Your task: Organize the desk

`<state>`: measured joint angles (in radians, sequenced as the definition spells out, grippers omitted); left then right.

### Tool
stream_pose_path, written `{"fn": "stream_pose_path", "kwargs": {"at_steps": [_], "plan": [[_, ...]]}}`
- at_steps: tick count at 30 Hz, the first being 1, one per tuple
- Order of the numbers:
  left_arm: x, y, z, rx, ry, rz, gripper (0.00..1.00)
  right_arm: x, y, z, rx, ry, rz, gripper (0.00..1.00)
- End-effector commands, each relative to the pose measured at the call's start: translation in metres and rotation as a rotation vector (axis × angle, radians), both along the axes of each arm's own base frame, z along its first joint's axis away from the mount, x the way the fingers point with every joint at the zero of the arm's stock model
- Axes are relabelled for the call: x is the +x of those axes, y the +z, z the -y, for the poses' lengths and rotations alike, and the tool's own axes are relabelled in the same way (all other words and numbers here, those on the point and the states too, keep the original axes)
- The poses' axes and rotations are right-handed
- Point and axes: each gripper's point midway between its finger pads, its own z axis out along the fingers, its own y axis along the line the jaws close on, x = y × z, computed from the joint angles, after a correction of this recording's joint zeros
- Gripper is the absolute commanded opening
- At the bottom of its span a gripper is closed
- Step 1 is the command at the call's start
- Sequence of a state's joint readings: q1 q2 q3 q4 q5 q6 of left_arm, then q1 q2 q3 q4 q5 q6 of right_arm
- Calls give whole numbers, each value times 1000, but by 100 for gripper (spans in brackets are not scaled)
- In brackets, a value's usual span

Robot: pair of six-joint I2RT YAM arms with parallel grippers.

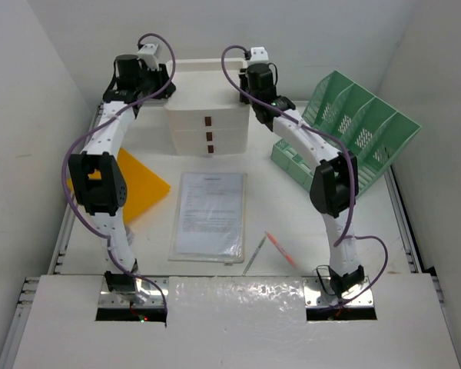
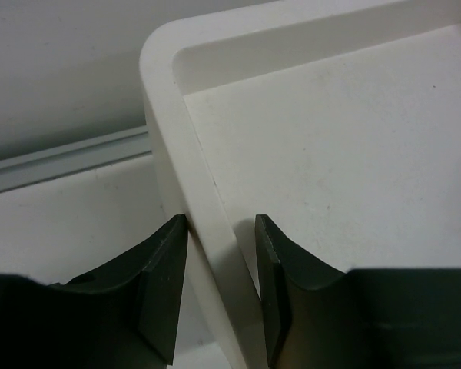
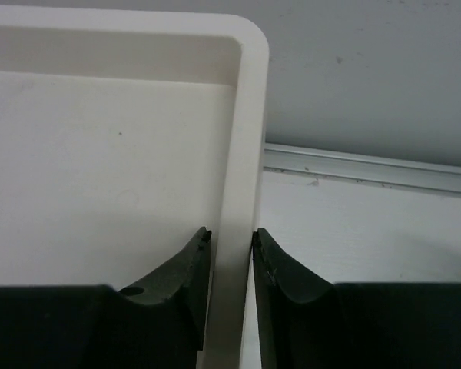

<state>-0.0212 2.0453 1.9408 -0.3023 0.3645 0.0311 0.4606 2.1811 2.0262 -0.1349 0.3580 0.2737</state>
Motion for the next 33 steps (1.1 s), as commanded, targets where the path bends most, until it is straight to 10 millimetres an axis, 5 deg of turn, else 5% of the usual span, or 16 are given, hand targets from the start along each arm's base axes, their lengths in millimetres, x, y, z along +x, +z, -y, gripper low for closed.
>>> {"fn": "stream_pose_path", "kwargs": {"at_steps": [1, 4, 6, 11, 16, 19, 20, 22, 26, 27, 29, 30, 31, 33], "plan": [[-40, -13, 23, -41, -115, -129, 0, -1, -59, -10, -77, 106, -165, 25], [-53, -10, 30, -61, -155, -143, 0, 0, -66, -31, -12, 186, -183, 0], [-62, -7, 36, -83, -189, -152, 0, -3, -67, -37, 17, 213, -186, 0], [-88, 18, 45, -116, -246, -108, 0, -16, -32, -61, 93, 363, -131, 0], [-107, 16, 42, -120, -227, -110, 0, -25, -17, -64, 66, 429, -121, 0], [-112, 16, 40, -150, -196, -110, 0, -28, -5, -53, 20, 410, -94, 19], [-115, 13, 38, -158, -179, -114, 0, -29, 1, -48, 7, 394, -85, 36], [-113, 13, 34, -177, -137, -96, 0, -33, 12, -35, -42, 371, -79, 55], [-107, 16, 28, -201, -91, -78, 0, -51, 27, -17, -64, 331, -56, 64], [-106, 16, 27, -209, -83, -79, 0, -60, 73, -12, -19, 315, 56, 65], [-105, 13, 24, -215, -63, -85, 0, -76, 63, -5, 8, 302, 66, 66], [-104, 14, 24, -227, -54, -86, 0, -86, 100, 0, 48, 293, 162, 67], [-104, 13, 23, -233, -51, -90, 0, -95, 83, 3, 52, 291, 128, 67], [-102, 12, 22, -247, -37, -96, 0, -106, 92, -1, 82, 307, 171, 67]]}}
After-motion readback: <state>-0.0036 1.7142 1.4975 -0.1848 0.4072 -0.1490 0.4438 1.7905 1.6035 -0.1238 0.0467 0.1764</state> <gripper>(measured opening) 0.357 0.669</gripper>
